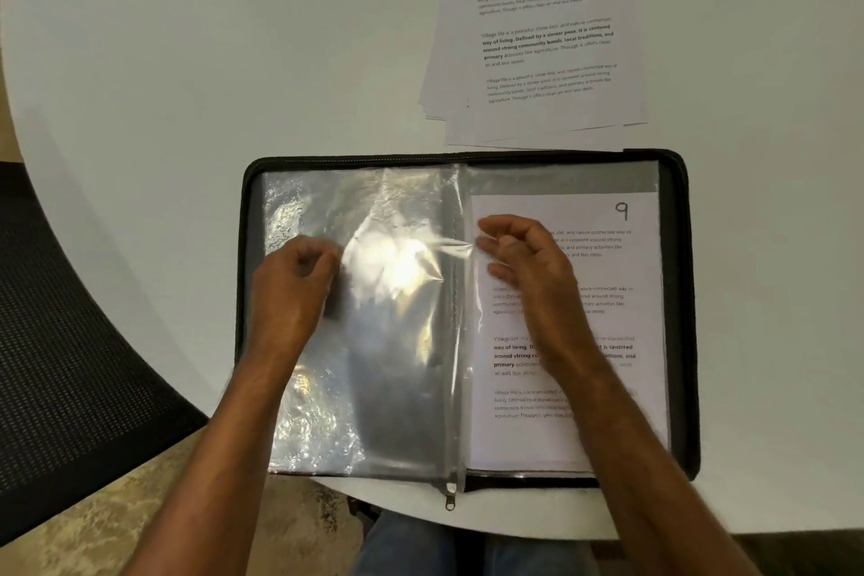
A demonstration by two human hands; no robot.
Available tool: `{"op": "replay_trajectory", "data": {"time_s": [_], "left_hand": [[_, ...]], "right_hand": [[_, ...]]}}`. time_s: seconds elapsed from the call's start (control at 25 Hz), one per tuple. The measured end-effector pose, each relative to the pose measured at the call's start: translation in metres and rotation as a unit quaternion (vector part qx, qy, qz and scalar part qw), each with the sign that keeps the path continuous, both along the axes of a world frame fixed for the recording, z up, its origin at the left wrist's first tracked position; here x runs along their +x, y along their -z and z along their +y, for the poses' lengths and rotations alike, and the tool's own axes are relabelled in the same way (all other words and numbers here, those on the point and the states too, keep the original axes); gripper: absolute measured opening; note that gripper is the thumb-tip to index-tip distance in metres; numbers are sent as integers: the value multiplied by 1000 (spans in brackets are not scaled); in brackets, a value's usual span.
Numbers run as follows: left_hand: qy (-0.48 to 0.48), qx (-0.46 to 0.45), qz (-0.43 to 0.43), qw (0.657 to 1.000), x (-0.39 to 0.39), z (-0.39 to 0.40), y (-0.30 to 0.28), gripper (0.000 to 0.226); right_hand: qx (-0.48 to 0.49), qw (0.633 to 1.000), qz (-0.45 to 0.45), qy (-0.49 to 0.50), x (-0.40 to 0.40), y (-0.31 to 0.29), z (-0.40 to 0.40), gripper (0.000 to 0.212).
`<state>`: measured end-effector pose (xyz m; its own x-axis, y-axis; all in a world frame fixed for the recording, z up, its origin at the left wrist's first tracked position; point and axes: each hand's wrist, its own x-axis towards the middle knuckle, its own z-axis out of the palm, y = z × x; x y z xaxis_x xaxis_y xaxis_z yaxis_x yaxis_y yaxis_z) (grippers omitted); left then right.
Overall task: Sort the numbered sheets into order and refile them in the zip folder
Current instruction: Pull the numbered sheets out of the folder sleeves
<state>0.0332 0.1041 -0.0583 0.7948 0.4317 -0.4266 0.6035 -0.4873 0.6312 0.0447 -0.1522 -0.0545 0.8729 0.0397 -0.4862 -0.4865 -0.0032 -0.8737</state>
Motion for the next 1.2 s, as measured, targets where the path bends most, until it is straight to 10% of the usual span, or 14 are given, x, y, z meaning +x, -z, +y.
{"op": "replay_trajectory", "data": {"time_s": [0.48,0.8,1.2], "left_hand": [[-36,196,29,980,5,-2,-5,6],[17,298,-56,953,10,-26,8,80],[366,109,-144,913,57,-125,14,56]], "right_hand": [[-485,859,-130,-100,19,47,-92,77],[-537,830,-131,-76,17,60,-96,82],[-515,832,-204,-33,11,52,-95,35]]}}
